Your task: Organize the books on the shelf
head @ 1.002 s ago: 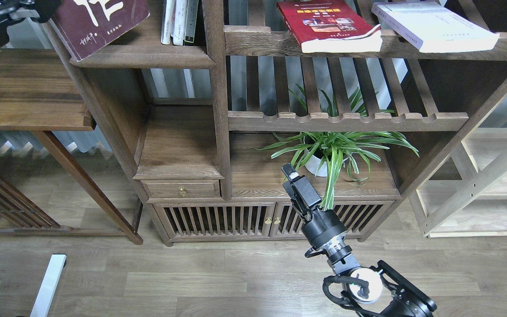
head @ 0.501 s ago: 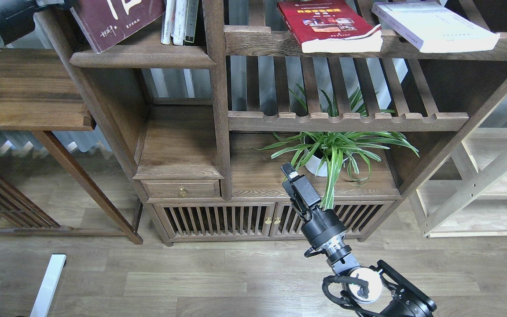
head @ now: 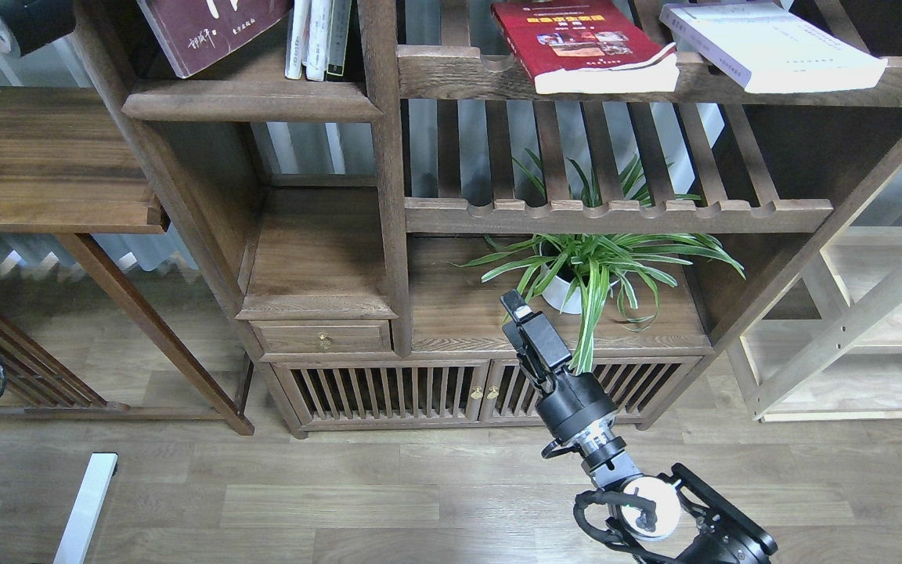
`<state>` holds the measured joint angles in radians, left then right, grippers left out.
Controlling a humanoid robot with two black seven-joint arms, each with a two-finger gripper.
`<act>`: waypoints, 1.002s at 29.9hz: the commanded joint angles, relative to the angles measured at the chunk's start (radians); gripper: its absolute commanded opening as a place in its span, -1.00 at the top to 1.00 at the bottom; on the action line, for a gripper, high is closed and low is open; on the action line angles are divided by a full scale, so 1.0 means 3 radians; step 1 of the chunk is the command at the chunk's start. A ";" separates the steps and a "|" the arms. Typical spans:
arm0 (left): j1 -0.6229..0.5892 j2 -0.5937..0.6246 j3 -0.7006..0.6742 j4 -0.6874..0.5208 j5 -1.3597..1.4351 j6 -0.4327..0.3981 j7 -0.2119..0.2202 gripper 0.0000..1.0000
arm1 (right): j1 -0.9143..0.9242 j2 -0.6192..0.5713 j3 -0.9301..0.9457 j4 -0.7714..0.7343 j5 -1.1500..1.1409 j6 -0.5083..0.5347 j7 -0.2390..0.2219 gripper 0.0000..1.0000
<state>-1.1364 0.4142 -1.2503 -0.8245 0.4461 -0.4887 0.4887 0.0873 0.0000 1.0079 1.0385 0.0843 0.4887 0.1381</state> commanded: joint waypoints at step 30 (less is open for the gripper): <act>-0.0384 -0.0189 0.0384 0.0656 -0.0009 0.0000 0.0000 0.88 | -0.0005 0.0000 0.0046 0.0000 0.0021 0.0000 0.0005 -0.98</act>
<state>-1.2259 0.3658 -1.1513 -0.6553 0.4435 -0.4887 0.4887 0.0864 0.0000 1.0137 1.0386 0.0881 0.4887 0.1397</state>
